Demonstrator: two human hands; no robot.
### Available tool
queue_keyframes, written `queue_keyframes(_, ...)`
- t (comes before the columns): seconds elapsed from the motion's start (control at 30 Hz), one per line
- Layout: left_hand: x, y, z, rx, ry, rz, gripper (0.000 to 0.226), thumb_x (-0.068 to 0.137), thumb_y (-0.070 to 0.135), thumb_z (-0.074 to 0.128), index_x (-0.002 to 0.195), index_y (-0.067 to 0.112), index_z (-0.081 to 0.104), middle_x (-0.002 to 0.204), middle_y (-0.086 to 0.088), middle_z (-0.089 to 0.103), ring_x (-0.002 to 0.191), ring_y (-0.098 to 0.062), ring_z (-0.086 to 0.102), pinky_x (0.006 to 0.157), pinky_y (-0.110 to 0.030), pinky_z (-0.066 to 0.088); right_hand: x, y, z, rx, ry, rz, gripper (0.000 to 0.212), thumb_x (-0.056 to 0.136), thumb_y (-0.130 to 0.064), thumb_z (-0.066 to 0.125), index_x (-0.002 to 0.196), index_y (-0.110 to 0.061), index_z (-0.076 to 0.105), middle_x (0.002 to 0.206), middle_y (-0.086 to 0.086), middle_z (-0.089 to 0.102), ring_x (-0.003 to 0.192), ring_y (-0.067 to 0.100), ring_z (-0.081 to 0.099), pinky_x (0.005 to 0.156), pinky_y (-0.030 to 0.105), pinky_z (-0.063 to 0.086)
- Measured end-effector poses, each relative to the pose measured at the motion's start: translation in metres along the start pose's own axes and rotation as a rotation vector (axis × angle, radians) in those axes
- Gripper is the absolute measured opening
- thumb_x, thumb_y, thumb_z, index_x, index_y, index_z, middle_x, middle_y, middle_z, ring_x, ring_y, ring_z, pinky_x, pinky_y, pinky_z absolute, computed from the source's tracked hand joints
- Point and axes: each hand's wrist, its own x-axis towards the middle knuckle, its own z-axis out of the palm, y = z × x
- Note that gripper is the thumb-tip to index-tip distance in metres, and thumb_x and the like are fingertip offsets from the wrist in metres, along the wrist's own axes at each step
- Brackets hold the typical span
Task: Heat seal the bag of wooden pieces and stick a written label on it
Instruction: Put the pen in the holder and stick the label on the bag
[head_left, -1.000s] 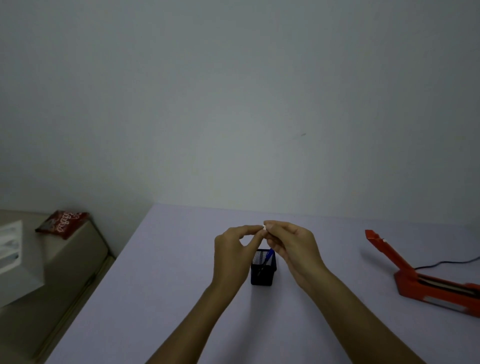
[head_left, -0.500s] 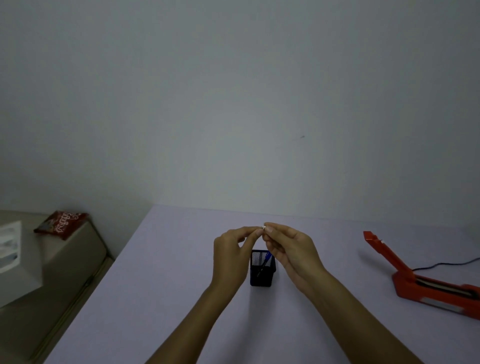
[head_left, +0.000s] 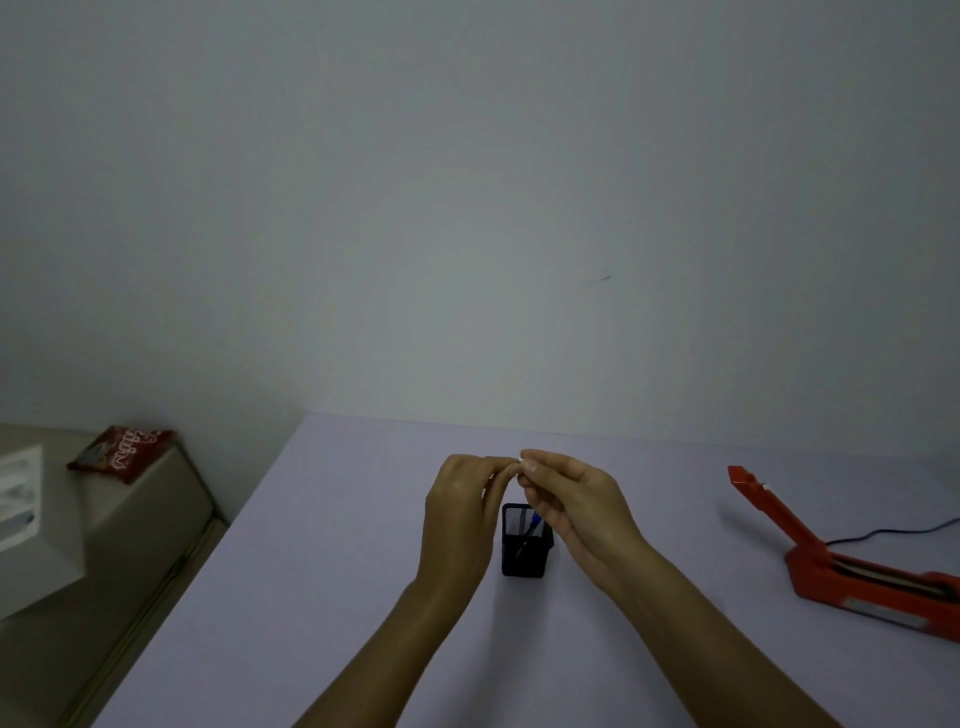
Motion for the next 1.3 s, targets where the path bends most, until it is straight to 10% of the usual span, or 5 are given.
queue_keyframes(0.27, -0.01, -0.009, 0.012, 0.081, 0.078, 0.115, 0.015, 0.091, 0.023, 0.053, 0.096, 0.014, 0.064, 0.086, 0.0, 0.067, 0.086, -0.005, 0.052, 0.074, -0.016, 0.045, 0.001, 0.016, 0.002, -0.004, 0.066, -0.006, 0.018, 0.083, -0.008, 0.071, 0.101, -0.006, 0.072, 0.095, 0.01, 0.075, 0.085, 0.019, 0.072, 0.085, 0.031, 0.056)
queue_keyframes(0.57, -0.03, -0.029, 0.032, -0.08, -0.102, -0.352, 0.013, 0.097, 0.025, 0.052, 0.093, 0.023, 0.064, 0.085, 0.013, 0.063, 0.083, -0.006, 0.055, 0.065, -0.017, 0.043, 0.02, 0.07, -0.032, -0.047, 0.199, 0.116, 0.014, 0.083, -0.006, 0.07, 0.098, -0.007, 0.072, 0.094, 0.014, 0.073, 0.085, 0.023, 0.069, 0.077, 0.029, 0.057)
queue_keyframes(1.03, -0.079, -0.066, 0.054, -0.056, -0.209, -0.63, 0.017, 0.095, 0.022, 0.055, 0.092, 0.011, 0.068, 0.084, 0.005, 0.066, 0.074, -0.003, 0.058, 0.062, -0.012, 0.042, 0.04, 0.207, -0.119, -0.565, 0.29, 0.464, 0.016, 0.083, -0.003, 0.067, 0.096, 0.0, 0.073, 0.075, 0.011, 0.067, 0.064, 0.019, 0.059, 0.067, 0.031, 0.053)
queue_keyframes(1.2, -0.076, -0.065, 0.057, -0.07, -0.232, -0.64, 0.018, 0.095, 0.023, 0.055, 0.093, 0.011, 0.068, 0.084, 0.005, 0.065, 0.073, -0.002, 0.058, 0.06, -0.006, 0.041, 0.041, 0.183, -0.109, -0.677, 0.33, 0.304, 0.027, 0.088, -0.008, 0.062, 0.115, -0.006, 0.066, 0.108, 0.014, 0.069, 0.097, 0.029, 0.066, 0.092, 0.04, 0.054)
queue_keyframes(1.3, -0.069, -0.057, 0.061, -0.075, -0.236, -0.588, 0.017, 0.095, 0.023, 0.055, 0.092, 0.012, 0.068, 0.081, 0.007, 0.064, 0.073, -0.002, 0.059, 0.058, -0.007, 0.043, 0.035, 0.146, -0.092, -0.489, 0.331, 0.199, 0.017, 0.091, -0.011, 0.059, 0.102, -0.009, 0.071, 0.095, 0.011, 0.072, 0.091, 0.026, 0.068, 0.082, 0.033, 0.057)
